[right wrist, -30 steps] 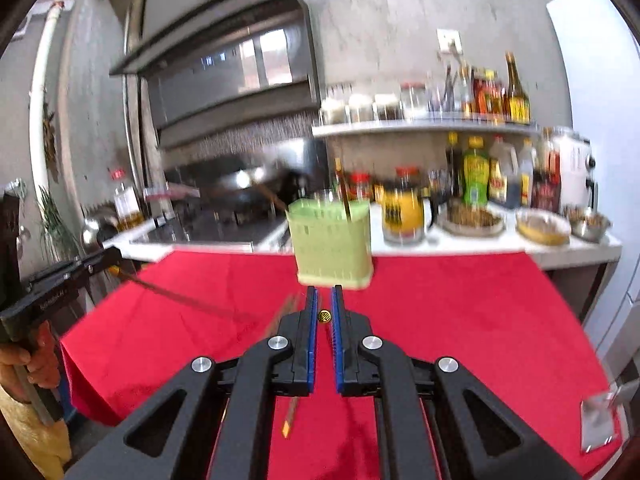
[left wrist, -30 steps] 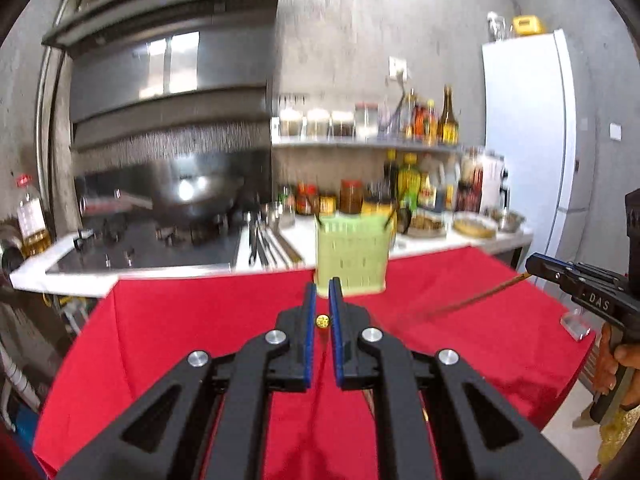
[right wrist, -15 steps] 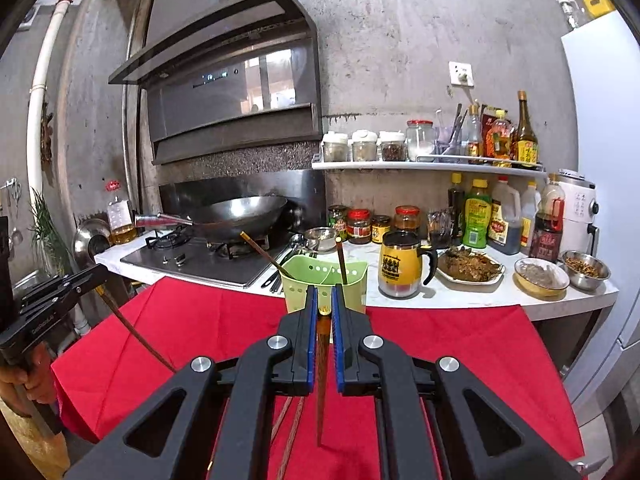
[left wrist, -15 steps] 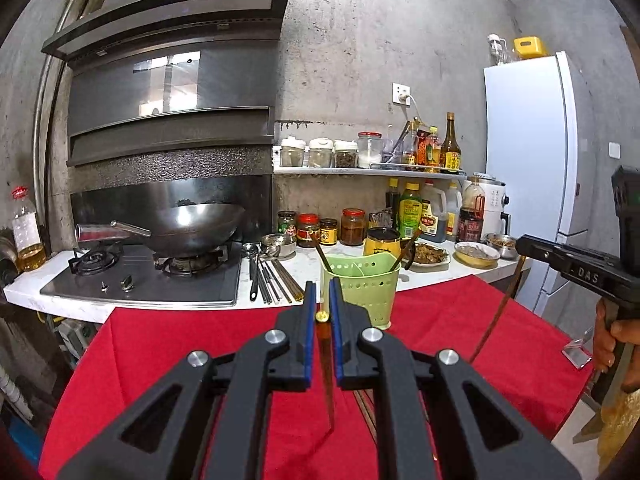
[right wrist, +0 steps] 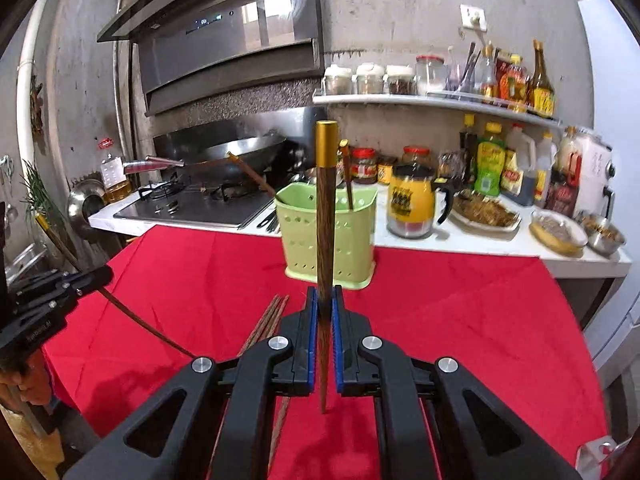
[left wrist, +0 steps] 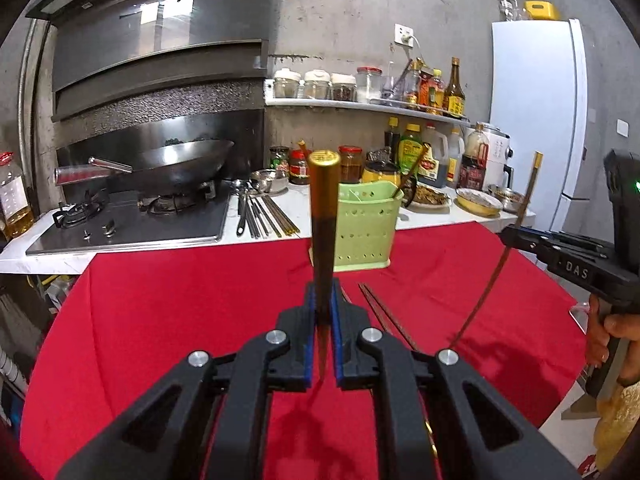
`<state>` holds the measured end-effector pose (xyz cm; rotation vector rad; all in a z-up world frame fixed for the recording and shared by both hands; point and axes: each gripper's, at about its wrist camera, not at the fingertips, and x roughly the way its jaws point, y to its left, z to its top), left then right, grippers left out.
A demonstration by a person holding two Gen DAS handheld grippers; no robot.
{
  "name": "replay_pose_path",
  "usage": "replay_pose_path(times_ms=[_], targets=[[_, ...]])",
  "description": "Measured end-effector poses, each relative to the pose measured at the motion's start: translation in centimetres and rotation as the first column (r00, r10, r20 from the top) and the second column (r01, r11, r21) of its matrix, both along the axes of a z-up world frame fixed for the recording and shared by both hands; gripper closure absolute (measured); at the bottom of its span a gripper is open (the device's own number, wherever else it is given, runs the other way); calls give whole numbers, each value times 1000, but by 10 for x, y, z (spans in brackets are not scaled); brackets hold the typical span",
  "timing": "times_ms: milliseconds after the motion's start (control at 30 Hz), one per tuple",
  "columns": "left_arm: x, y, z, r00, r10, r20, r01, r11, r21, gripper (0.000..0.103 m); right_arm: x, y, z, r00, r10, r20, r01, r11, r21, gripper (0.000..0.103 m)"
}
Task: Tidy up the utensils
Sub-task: 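Carry both held chopsticks upright over the green holder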
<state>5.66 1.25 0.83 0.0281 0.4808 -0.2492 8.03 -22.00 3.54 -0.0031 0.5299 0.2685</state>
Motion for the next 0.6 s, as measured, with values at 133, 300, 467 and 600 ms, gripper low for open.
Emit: replay_pose_path(times_ms=[133,300,467,600], targets=[[13,-2,14,1000,1,22,-1,1000,-15,97,7,-6,10,997,-31,64,32,999,-19,96],[40,-19,49,995,-15,101,15,1000,-7,97,36,-12,39,986,-55,159,58,998,-10,96],[77,-41,91,982,-31,187,35,999,-15,97,73,-14,75,963,-70,261,72,997,2,96],[107,-56,113,972,-39,231,45,999,-19,97,107,-16,95,941,-85,327,76,996,38,96]])
